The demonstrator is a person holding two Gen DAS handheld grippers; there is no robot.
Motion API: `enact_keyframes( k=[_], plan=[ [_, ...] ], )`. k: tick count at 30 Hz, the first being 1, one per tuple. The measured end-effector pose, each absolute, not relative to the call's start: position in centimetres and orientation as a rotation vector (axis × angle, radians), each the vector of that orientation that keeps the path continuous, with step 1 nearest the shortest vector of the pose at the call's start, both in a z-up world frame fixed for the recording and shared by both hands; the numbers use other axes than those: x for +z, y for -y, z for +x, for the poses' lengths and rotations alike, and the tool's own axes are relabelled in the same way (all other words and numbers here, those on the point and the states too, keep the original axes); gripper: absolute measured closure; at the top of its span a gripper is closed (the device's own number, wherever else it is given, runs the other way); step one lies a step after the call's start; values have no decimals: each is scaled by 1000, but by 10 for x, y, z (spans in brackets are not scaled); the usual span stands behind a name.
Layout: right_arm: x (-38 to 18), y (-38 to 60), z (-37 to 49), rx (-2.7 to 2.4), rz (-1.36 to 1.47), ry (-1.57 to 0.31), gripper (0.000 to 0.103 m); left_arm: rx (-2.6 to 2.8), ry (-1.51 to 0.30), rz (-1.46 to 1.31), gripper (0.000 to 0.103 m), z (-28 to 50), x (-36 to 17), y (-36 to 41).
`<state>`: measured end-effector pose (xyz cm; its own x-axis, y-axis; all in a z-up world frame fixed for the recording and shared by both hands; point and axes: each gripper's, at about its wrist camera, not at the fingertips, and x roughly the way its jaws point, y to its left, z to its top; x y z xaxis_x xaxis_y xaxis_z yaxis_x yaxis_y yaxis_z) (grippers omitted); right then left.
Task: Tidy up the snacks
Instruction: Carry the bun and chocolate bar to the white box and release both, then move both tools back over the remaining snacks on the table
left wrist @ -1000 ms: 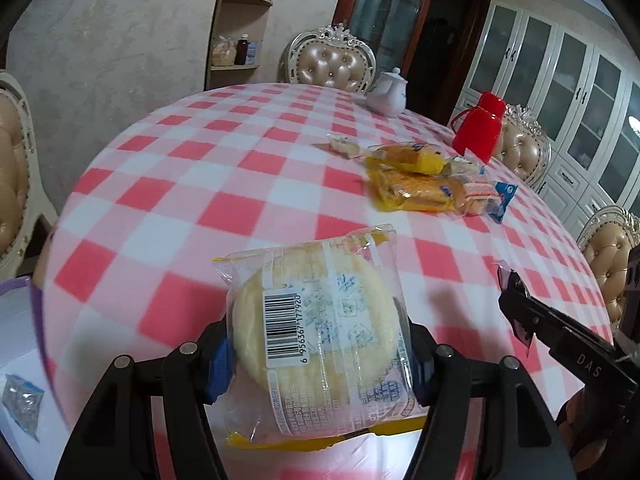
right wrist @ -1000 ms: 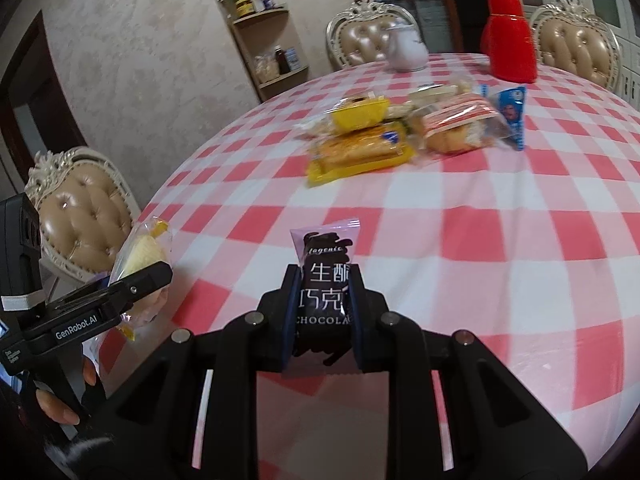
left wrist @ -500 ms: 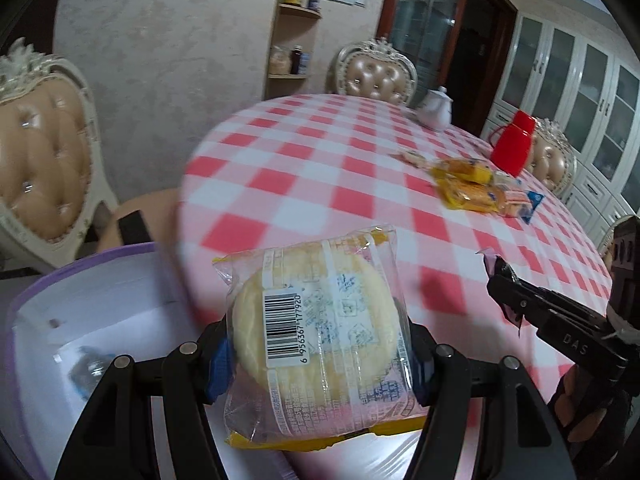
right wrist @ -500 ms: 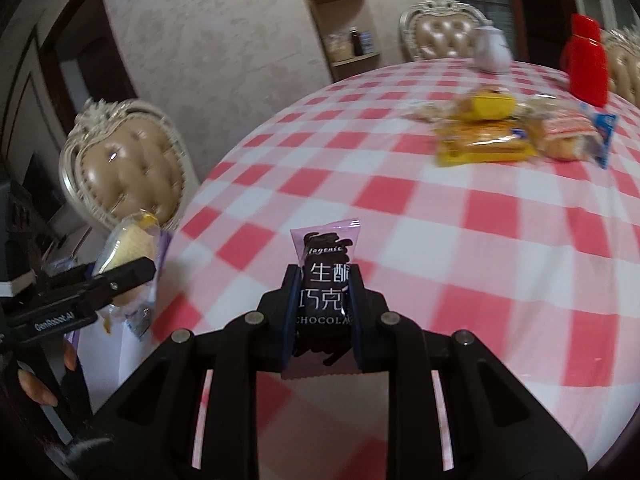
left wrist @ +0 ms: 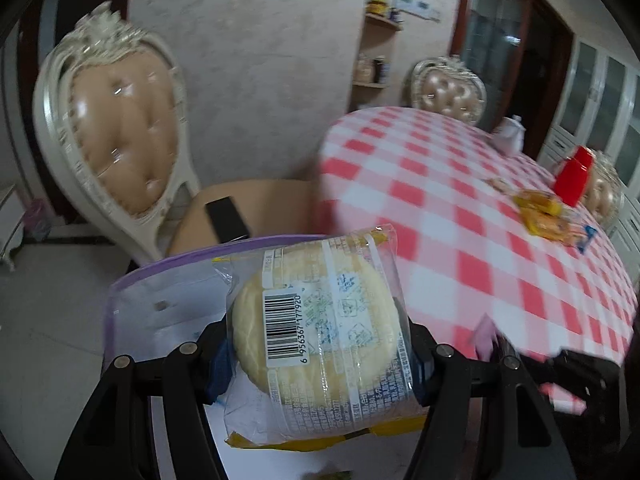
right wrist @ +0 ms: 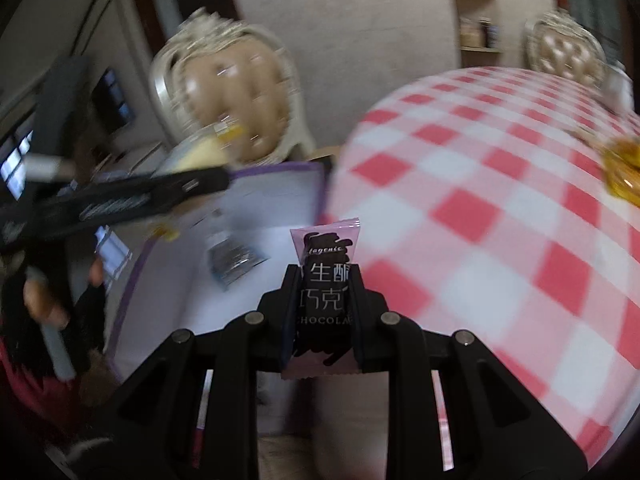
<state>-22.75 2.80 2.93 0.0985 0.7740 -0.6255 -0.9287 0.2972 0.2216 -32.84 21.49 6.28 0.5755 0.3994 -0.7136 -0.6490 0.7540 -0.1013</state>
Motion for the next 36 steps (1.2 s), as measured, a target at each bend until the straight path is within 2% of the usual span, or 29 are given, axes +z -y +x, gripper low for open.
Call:
enact_keyframes(
  k=[6, 8, 10, 11, 20, 23, 24, 25, 26, 30, 36],
  plan=[
    [18, -56, -269, 1393, -344, -761, 74, 686, -804, -407, 35, -342, 48, -242],
    [13, -64, -279, 1439, -370, -772, 67, 703, -827, -438, 33, -345, 44, -250],
    [11, -67, -283, 1442, -374, -765, 45, 716, -820, -486, 29, -350, 43, -255],
    [11, -66, -281, 1436, -364, -765, 42, 724, -811, -492, 28, -353, 44, -256],
    [39, -16, -223, 1328, -187, -734, 41, 712, -566, -437, 20, -358, 76, -223],
    [49, 11, -197, 1248, -148, -693, 33, 665, -466, -359, 16, -350, 91, -189],
    [54, 24, -185, 1202, -135, -670, 31, 627, -442, -346, 13, -344, 96, -176],
    [58, 35, -176, 1167, -127, -653, 30, 586, -435, -349, 4, -335, 99, -165],
    [64, 47, -166, 1129, -117, -635, 30, 558, -442, -359, 0, -326, 102, -158],
    [78, 95, -118, 958, -57, -584, 18, 436, -584, -402, 0, -252, 101, -122],
    [74, 171, -27, 658, 29, -653, 17, 283, -670, -360, 0, -120, 94, -53]
  ],
)
